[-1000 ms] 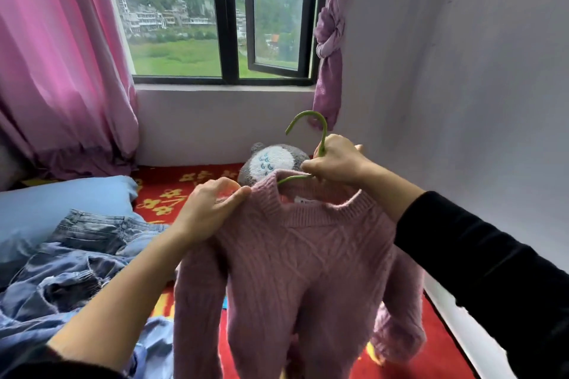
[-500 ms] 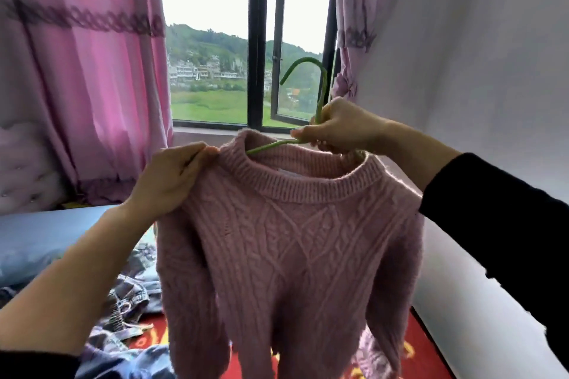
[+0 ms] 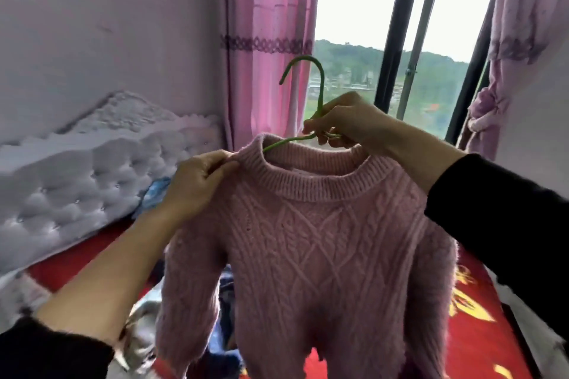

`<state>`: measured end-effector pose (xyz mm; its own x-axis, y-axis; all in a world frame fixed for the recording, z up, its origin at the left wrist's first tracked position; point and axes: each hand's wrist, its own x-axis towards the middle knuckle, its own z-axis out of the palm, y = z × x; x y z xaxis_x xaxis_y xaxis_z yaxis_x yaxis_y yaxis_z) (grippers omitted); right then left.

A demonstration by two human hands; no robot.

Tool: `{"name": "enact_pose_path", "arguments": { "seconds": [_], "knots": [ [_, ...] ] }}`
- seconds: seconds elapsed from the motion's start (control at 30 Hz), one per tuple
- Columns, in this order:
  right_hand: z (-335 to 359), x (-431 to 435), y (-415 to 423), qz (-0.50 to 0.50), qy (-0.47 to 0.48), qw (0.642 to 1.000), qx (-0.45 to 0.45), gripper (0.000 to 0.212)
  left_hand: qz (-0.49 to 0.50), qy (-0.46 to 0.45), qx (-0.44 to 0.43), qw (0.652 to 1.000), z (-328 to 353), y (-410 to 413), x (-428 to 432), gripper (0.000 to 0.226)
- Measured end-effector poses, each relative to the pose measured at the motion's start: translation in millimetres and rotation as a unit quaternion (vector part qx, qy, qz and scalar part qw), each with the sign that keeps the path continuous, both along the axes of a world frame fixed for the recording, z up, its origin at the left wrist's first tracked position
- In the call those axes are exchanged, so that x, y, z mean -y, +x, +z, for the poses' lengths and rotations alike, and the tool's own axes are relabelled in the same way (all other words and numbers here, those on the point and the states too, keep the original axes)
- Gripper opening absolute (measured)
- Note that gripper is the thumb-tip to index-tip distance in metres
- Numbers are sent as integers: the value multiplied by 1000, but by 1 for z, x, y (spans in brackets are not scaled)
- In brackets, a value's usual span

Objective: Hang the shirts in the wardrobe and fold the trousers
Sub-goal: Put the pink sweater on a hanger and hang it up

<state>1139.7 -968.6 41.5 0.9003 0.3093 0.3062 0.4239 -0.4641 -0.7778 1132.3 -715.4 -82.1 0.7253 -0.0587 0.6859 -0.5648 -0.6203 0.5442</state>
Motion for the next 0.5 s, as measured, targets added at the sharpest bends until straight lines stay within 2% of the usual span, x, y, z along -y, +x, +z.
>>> {"name": "enact_pose_path", "arguments": {
  "seconds": [0.07, 0.2, 0.37, 0.43, 0.5],
  "knots": [
    [-1, -30, -10, 42, -16, 999, -7, 19, 26, 26, -36, 999, 0, -28, -35, 14],
    [-8, -100, -30, 118, -38, 992, -26, 17, 111, 39, -88, 989, -5, -80, -97, 33],
    [-13, -199, -66, 237, -95, 966, -36, 13, 212, 61, -138, 966, -8, -150, -181, 22],
    [-13, -240, -85, 288, -125, 949, -37, 15, 236, 49, -155, 958, -10, -181, -216, 28],
    [-13, -289, -107, 337, -152, 928, -44, 16, 260, 22, -173, 950, -11, -214, -257, 17]
  ]
}}
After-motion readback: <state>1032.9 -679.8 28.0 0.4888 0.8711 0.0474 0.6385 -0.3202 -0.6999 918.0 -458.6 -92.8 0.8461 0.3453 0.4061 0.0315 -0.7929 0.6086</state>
